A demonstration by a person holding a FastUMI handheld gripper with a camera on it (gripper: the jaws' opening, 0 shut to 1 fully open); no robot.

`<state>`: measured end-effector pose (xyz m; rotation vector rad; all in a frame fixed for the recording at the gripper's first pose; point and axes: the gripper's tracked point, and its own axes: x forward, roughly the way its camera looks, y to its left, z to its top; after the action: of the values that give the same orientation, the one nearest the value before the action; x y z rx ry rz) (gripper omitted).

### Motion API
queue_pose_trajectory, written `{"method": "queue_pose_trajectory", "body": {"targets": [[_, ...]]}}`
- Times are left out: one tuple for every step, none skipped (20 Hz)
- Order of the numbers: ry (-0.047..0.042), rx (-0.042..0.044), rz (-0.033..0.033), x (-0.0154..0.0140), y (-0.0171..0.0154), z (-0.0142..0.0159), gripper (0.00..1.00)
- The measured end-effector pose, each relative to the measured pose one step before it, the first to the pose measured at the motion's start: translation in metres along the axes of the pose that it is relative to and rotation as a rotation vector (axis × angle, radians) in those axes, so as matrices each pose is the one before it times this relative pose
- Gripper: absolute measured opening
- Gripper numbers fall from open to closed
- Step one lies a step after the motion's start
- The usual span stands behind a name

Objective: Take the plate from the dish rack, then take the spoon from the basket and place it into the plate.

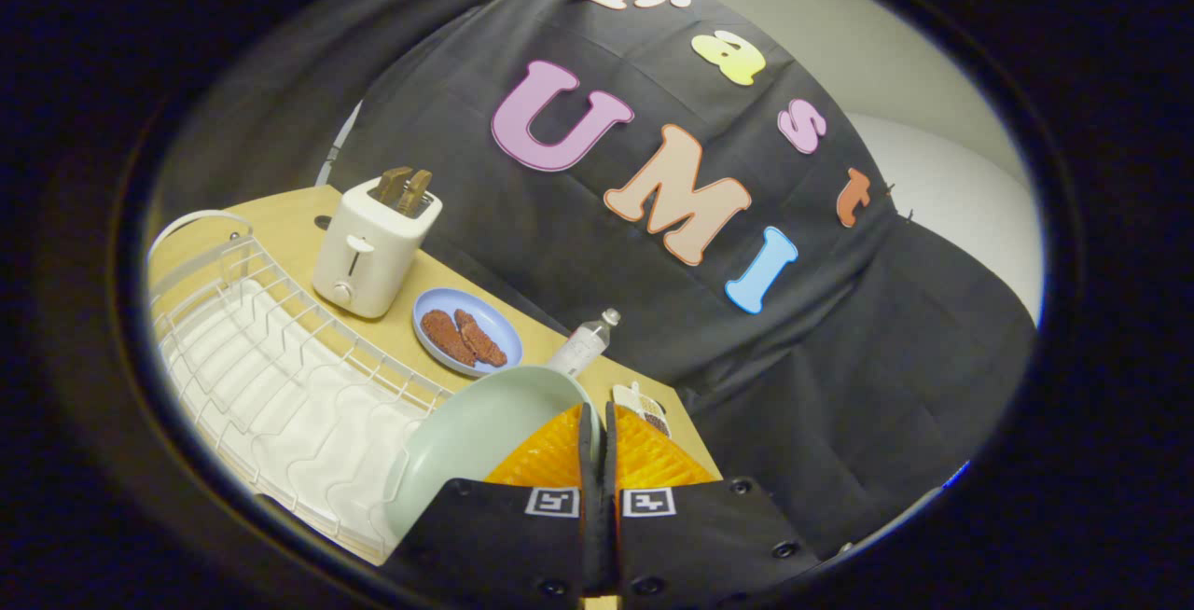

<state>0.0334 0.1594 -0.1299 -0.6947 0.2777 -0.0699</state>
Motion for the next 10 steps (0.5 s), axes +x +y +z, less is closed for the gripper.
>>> {"method": "queue_pose_trajectory", "body": {"targets": [[0.00136,-0.00285,0.00416,0.00083,0.00061,0.00088,0.03],[0.00027,-0.00157,0.00255,0.00044,-0.00031,-0.00014,0.03],[0.00147,-0.00576,0.00061,0.00051,-0.00037,0.00004,0.03],[0.00265,-0.01078,-0.00455,0.00001,-0.00186,-0.00033,0.03],[0.00249,0.00502,0.00133,0.00007,-0.0006,0.00048,0.03],[0.00166,0.00103,0.00027,0.00016,0.00064,0.00132,0.03],[-0.00882,-0.00853,-0.00286,0.00081,-0.00031,0.00159,0.03],[-0.00414,-0.00785,-0.00441,-0.00082,0.00057,0.00477,0.03],[-0.02781,-0.02731,-0.04141,-0.00002,-0.01258,0.00664,0.03],[-0.02835,0.00299,-0.02117,0.00127,-0.0094,0.00961,0.03]]}}
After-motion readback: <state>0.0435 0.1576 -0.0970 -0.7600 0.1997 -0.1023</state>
